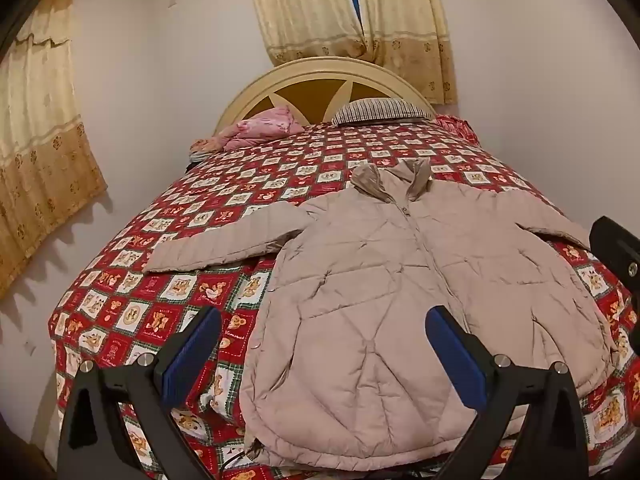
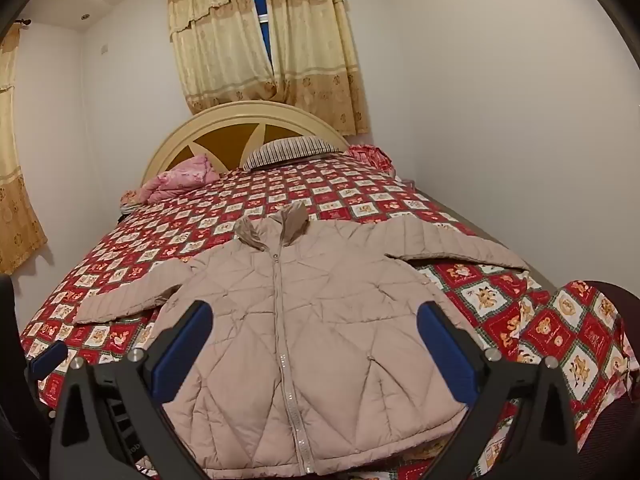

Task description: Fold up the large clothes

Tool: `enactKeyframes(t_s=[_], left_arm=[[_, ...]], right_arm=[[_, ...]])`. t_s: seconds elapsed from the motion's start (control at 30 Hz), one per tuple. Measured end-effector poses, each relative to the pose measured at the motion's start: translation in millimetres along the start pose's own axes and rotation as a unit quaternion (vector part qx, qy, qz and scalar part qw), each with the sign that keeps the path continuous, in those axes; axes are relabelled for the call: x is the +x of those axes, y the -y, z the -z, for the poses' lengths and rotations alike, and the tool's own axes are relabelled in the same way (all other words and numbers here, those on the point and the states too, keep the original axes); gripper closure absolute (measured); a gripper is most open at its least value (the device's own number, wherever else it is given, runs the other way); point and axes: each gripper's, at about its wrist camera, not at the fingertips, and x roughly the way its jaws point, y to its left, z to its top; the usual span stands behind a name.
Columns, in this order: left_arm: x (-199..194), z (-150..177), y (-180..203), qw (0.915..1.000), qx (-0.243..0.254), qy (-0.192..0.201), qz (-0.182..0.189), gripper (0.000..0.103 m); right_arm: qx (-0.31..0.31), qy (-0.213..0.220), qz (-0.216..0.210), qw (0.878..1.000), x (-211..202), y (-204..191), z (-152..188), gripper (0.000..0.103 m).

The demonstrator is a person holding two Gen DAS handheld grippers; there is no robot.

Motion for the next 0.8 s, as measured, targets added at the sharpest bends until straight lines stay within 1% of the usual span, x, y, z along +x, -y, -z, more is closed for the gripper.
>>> enactKeyframes(t_s=[0.1,0.13,0.23,0.33,0.57,0.7,0.8], left_arm=[[2.3,-1.2,2.4,0.9999,-0.008,-0.007,0.012,0.001],[-0.4,-0.9,-4.8,0.9995,-0.022,-0.004,0.022,0.001],[0.3,-0.7,2.4,0.9996,-0.02,-0.007,0.021,0.001],[2.0,2.1,-5.8,0.9991,-0.027,-0.005,0.031,0.001],[3.6,3.2,-5.0,0.9993,-0.02,-0.006,0.031,0.001],[2.2,2.6,0.3,0.9997,-0.007,-0.004,0.023,0.001],[2.0,2.4,-0.2,0.9996,-0.007,-0.004,0.026,0.001]], right_arm=[[0.002,0.002,-0.002,1.0,0.9,-0.3,0.8,0.0],[0.002,0.001,-0.003,1.0,1.3,-0.4,1.1,0.0],[0.002,0.0,-0.002,1.0,1.9,-0.7,1.7,0.0],[0.001,-0.002,-0.001,1.0,3.3,-3.1,2.5,0.0],[0.001,-0.003,-0.002,1.0,1.8,-2.0,2.9,0.0],[0.002,-0.004,-0.002,1.0,2.1,-1.1,3.6,0.0],[0.002,-0.006,-0.003,1.0,2.9,-0.5,3.3,0.0]])
